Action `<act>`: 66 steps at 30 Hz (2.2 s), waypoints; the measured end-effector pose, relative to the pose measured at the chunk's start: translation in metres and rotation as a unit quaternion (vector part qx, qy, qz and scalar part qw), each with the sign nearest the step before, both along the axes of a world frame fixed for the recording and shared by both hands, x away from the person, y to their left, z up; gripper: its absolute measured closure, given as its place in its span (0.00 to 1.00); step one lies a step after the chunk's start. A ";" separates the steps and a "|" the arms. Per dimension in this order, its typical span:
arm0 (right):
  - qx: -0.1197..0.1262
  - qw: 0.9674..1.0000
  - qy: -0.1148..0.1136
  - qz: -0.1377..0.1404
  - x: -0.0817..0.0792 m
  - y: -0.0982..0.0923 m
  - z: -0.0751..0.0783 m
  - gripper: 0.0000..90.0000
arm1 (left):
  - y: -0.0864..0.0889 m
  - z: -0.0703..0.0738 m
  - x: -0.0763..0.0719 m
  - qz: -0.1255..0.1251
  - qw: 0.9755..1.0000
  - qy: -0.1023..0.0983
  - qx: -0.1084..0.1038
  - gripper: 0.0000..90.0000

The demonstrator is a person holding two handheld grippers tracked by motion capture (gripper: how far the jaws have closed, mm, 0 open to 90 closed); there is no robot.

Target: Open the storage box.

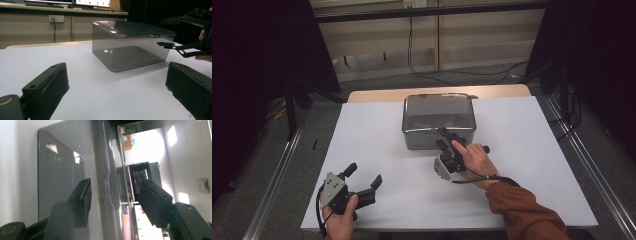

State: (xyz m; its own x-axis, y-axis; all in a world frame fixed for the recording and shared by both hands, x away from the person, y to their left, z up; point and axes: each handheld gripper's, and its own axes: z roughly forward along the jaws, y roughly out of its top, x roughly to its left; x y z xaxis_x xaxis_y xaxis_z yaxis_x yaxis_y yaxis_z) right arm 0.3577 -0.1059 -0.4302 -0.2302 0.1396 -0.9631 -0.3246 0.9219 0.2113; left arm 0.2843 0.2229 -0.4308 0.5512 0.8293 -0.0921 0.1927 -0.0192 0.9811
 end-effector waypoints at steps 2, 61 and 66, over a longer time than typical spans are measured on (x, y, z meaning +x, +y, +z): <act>-0.009 1.000 0.006 0.000 0.000 0.002 -0.002 0.57 | 0.000 0.000 0.000 0.000 1.000 0.000 0.000 0.05; -0.027 0.999 0.006 -0.036 0.005 0.006 0.010 0.90 | -0.017 0.009 0.009 -0.017 1.000 -0.005 0.008 0.04; -0.020 0.999 -0.002 -0.035 0.006 0.005 0.013 0.91 | -0.025 0.011 0.020 -0.041 0.999 -0.008 0.025 0.05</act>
State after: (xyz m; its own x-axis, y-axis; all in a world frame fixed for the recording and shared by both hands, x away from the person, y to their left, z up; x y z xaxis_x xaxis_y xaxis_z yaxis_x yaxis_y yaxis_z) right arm 0.3639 -0.1011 -0.4167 -0.2180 0.1174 -0.9689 -0.2605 0.9497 0.1737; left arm 0.3040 0.1983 -0.4196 0.6179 0.7851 -0.0424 0.1727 -0.0829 0.9815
